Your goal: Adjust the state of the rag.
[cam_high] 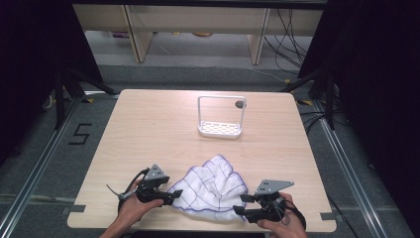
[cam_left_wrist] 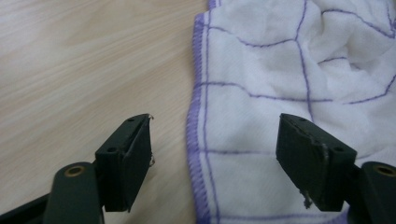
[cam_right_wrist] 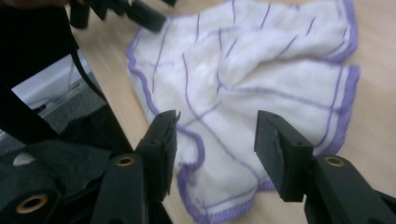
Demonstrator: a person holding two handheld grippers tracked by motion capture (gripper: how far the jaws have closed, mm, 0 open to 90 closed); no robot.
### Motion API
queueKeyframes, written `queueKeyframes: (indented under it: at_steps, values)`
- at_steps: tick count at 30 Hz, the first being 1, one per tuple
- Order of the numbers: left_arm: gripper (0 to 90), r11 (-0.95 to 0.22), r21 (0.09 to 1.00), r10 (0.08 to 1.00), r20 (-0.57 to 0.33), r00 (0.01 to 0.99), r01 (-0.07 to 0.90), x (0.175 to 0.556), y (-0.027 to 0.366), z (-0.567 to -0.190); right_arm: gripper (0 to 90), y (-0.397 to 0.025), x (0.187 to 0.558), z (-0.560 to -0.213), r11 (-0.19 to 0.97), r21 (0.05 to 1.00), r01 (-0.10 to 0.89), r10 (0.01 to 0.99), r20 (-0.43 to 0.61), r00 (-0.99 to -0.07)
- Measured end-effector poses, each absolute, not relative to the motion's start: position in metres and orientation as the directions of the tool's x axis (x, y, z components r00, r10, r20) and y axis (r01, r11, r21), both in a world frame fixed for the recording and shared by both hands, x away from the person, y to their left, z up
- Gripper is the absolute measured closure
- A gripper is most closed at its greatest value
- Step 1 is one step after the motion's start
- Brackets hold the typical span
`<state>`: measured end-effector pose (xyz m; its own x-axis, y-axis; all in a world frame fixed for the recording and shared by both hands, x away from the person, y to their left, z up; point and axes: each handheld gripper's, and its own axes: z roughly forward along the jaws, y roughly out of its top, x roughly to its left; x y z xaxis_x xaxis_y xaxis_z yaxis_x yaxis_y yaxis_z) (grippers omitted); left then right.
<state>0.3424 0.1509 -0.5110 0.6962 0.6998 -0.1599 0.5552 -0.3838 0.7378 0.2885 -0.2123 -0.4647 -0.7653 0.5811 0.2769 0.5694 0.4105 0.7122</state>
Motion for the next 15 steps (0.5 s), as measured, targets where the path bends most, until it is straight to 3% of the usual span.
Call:
queueKeyframes:
  at_steps: [2,11,15]
  values:
    - [29.7,-0.421,0.735,0.682,-0.130,0.720,0.531,0.347,0.140,-0.510,47.1,-0.215,0.296,-0.459,0.405,0.741,0.536,0.591,0.235,-0.772]
    - [39.4,-0.457,0.734,0.670,-0.087,0.737,0.502,0.360,0.124,-0.514,44.7,-0.213,0.326,-0.459,0.377,0.742,0.554,0.617,0.245,-0.748]
    - [54.8,-0.502,0.729,0.642,-0.046,0.765,0.465,0.359,0.120,-0.515,44.6,-0.211,0.341,-0.462,0.372,0.743,0.556,0.642,0.226,-0.732]
